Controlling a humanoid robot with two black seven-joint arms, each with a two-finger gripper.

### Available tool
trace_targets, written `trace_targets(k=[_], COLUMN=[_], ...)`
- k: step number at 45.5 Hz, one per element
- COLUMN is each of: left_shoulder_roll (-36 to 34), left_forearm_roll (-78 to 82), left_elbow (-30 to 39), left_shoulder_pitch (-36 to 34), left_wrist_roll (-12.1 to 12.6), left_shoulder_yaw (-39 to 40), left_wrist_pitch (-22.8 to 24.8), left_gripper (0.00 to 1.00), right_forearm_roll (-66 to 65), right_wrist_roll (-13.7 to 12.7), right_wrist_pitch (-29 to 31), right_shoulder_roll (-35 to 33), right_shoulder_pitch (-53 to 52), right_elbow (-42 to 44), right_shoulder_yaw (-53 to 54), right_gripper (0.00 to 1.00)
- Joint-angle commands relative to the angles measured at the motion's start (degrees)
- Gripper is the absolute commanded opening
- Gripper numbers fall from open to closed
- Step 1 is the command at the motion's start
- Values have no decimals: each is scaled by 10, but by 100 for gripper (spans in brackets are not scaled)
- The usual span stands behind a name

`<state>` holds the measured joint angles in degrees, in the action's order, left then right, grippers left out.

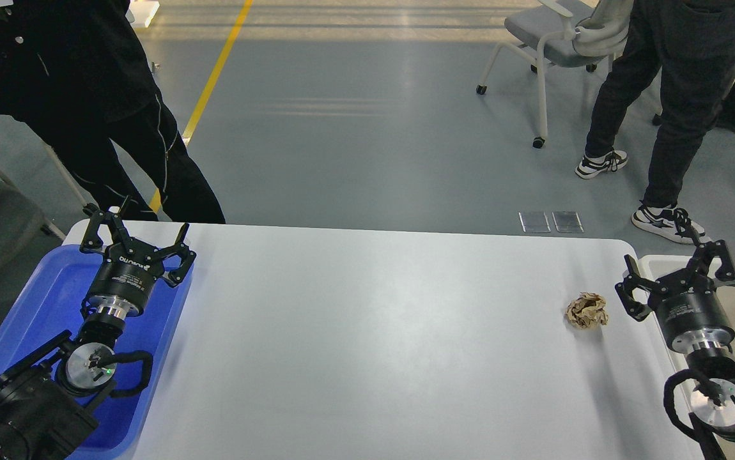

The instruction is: Tidy desktop

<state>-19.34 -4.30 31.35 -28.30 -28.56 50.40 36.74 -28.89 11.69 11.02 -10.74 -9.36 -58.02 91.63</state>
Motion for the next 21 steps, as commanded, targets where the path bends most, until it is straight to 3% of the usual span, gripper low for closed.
trace_targets(k=[1, 21], left_shoulder_roll=[0, 0], left_forearm_roll=[0, 0], left_elbow=[0, 0], left_shoulder_pitch=[0, 0], left_wrist_roll=[0, 0], left_shoulder_yaw=[0, 0], left_wrist_pitch=[0, 0], left_gripper=[100, 100], right_forearm_roll=[-43, -45], right_wrist_roll=[38, 36], right_wrist_pitch=[1, 3], right_shoulder_roll=[33, 47], right_shoulder_pitch=[-3, -2], right_elbow=[-7, -6], right_shoulder_yaw=[7, -8], right_gripper=[100, 100])
